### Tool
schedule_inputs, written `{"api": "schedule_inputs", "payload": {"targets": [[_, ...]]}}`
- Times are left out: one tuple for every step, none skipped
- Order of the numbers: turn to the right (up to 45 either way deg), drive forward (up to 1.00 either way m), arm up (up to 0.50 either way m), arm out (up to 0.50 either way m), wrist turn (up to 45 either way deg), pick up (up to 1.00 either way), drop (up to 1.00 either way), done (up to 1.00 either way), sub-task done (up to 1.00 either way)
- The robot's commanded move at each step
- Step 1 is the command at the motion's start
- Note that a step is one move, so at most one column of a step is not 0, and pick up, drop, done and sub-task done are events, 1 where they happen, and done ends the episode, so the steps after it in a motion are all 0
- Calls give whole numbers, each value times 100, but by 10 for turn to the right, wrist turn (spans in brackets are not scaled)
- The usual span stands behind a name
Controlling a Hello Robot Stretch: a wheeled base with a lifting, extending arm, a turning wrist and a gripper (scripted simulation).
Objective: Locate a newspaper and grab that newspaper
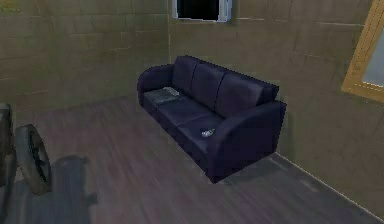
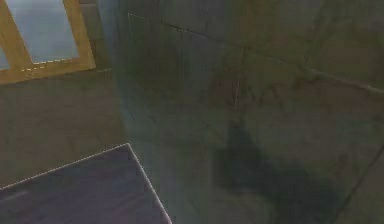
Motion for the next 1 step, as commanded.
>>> {"api": "schedule_inputs", "payload": {"targets": [[-210, 0, 0, 0, 0, 0, 0, 0, 0]]}}
